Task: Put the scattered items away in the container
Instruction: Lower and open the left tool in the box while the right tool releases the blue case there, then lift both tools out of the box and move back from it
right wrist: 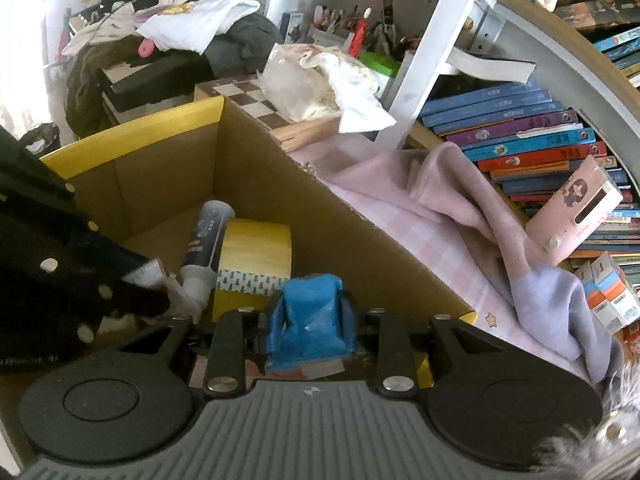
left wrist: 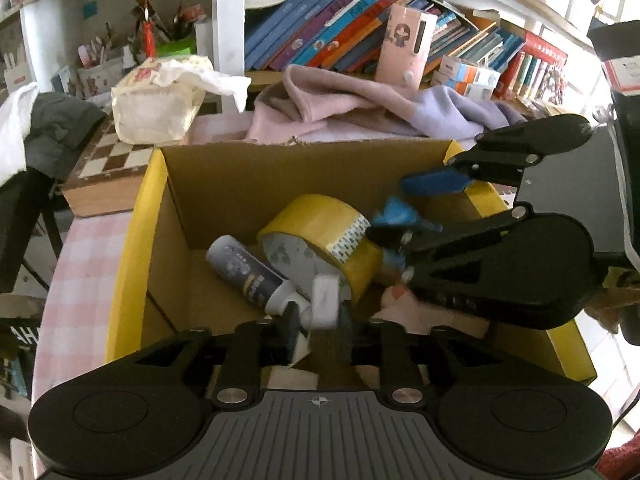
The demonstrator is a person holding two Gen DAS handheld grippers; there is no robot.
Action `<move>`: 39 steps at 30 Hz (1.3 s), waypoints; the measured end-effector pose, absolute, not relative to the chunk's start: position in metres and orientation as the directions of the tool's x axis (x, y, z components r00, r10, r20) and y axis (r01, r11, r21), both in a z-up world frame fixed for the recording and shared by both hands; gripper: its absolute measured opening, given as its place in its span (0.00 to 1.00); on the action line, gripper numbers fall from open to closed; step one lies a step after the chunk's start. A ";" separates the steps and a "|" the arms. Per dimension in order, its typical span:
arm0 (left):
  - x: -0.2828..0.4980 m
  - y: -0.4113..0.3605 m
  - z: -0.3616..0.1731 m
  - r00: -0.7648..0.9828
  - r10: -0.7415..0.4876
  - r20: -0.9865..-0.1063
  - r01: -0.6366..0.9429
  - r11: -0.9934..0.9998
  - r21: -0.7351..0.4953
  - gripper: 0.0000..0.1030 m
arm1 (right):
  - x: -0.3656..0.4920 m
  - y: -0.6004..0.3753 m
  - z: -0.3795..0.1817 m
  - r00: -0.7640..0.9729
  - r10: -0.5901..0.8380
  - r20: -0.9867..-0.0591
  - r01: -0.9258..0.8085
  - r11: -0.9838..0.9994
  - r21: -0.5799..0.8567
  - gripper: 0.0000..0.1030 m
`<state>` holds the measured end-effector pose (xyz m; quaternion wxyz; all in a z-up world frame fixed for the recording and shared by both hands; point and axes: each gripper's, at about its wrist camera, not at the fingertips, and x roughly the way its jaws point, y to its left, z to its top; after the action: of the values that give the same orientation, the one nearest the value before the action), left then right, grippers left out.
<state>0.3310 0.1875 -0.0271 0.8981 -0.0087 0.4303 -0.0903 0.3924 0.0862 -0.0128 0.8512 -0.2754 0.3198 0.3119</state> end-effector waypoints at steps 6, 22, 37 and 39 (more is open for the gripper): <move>0.308 0.184 -0.004 0.706 -0.128 -0.696 0.141 0.989 -0.039 0.61 | 0.374 0.073 0.004 0.647 0.403 -0.648 -0.680 0.690 -0.250 0.54; 0.181 0.172 0.068 0.933 0.000 -0.360 -0.012 0.999 -0.029 0.93 | 0.265 -0.009 0.078 0.834 0.405 -0.375 -0.467 0.880 -0.088 0.84; 0.070 0.125 0.030 0.893 0.020 -0.450 -0.037 0.999 -0.028 1.00 | 0.107 -0.074 0.037 0.879 0.227 -0.420 -0.283 0.956 -0.075 0.95; 0.069 0.115 0.019 0.862 0.015 -0.506 -0.015 1.000 0.005 1.00 | 0.095 -0.078 0.031 0.861 0.218 -0.460 -0.277 0.959 -0.064 0.95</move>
<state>0.0686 0.1148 0.0195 0.9650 0.0006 0.2622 0.0078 0.0953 -0.0783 0.0313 0.9624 -0.0639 0.2304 0.1287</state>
